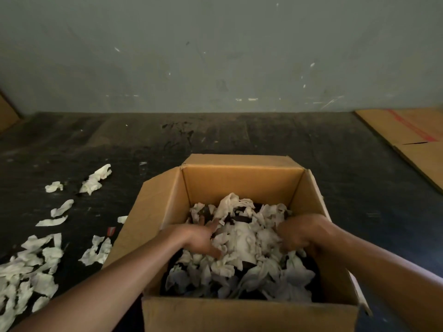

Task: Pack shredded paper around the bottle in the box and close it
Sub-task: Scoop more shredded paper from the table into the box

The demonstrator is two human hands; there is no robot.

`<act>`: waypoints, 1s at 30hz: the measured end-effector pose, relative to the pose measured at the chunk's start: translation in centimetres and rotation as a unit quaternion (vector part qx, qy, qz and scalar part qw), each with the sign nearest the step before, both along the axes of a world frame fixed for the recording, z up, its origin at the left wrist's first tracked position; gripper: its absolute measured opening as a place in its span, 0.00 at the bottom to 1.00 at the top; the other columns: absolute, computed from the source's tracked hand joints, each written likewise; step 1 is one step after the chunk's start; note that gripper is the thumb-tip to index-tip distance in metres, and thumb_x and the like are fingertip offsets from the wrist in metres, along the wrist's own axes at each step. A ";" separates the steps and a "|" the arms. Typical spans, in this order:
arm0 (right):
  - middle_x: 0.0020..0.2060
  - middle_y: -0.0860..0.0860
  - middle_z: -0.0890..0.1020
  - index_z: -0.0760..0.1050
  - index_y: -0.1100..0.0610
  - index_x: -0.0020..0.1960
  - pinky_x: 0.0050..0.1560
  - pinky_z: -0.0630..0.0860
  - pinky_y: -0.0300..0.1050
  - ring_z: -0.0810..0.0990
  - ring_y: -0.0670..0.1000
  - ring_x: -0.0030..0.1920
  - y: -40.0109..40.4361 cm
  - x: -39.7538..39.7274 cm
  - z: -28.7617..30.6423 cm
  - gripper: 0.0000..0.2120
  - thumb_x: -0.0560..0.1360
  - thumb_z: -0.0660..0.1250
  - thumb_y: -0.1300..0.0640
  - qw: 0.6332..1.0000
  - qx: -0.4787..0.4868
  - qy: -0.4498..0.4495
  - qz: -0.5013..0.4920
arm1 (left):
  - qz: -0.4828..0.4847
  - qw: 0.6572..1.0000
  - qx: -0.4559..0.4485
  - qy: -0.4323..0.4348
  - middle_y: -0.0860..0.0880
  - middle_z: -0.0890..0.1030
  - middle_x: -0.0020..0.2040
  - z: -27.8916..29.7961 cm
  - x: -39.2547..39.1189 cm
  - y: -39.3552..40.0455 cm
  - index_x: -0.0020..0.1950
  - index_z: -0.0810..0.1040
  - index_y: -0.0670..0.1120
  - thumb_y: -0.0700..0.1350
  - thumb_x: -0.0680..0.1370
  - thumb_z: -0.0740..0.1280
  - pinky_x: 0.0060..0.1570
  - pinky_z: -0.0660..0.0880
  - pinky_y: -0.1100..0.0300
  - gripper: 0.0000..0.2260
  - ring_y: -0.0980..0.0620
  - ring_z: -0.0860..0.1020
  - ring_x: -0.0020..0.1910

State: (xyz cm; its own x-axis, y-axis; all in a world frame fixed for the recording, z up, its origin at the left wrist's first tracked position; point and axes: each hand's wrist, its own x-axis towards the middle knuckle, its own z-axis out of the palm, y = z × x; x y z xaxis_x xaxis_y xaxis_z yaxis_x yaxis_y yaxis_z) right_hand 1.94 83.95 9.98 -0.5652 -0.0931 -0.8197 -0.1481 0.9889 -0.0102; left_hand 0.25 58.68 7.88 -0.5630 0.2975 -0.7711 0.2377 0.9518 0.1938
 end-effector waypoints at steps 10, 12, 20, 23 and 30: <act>0.58 0.54 0.80 0.73 0.53 0.67 0.51 0.82 0.50 0.83 0.54 0.52 -0.5 2.8 1.0 0.19 0.79 0.65 0.48 0.997 -0.025 -0.048 0.048 | -0.024 0.997 -0.068 -0.020 0.44 0.51 0.81 -1.2 3.9 0.8 0.80 0.40 0.50 0.62 0.78 0.63 0.73 0.59 0.50 0.42 0.43 0.59 0.76; 0.56 0.53 0.80 0.75 0.54 0.65 0.43 0.82 0.45 0.84 0.53 0.48 -0.6 3.0 1.9 0.17 0.79 0.64 0.49 0.997 -0.046 -0.033 0.054 | -0.045 0.994 -0.080 0.057 0.45 0.64 0.76 0.6 4.2 0.7 0.79 0.55 0.47 0.63 0.76 0.66 0.64 0.69 0.50 0.39 0.43 0.69 0.69; 0.71 0.54 0.72 0.70 0.52 0.71 0.69 0.63 0.52 0.69 0.54 0.71 -2.5 8.1 -0.2 0.21 0.82 0.54 0.44 0.991 -0.027 0.008 0.133 | 0.030 0.992 -0.070 -0.104 0.45 0.73 0.69 0.4 7.2 0.7 0.71 0.71 0.45 0.54 0.82 0.60 0.58 0.72 0.52 0.21 0.46 0.74 0.62; 0.66 0.55 0.76 0.73 0.56 0.69 0.63 0.72 0.51 0.75 0.54 0.64 -2.6 7.1 0.7 0.19 0.83 0.56 0.49 0.988 -0.009 -0.044 0.147 | 0.065 0.994 -0.061 -0.058 0.46 0.74 0.68 0.8 7.8 0.7 0.71 0.72 0.47 0.57 0.80 0.60 0.63 0.71 0.50 0.22 0.45 0.74 0.63; 0.51 0.50 0.81 0.76 0.50 0.59 0.40 0.77 0.43 0.81 0.50 0.45 -4.0 4.7 3.3 0.11 0.82 0.59 0.50 0.973 -0.200 0.109 0.041 | 0.158 0.983 0.051 0.076 0.46 0.81 0.52 4.9 7.8 0.5 0.61 0.78 0.44 0.46 0.83 0.60 0.38 0.78 0.58 0.12 0.49 0.81 0.44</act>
State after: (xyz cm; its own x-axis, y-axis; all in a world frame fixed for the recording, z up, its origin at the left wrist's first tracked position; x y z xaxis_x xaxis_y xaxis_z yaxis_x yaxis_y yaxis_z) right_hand 6.62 79.96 13.25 -0.6995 -0.4317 -0.5695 -0.2674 0.8971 -0.3516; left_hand 8.04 59.17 12.74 -0.7461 0.1612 -0.6460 -0.0323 0.9603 0.2769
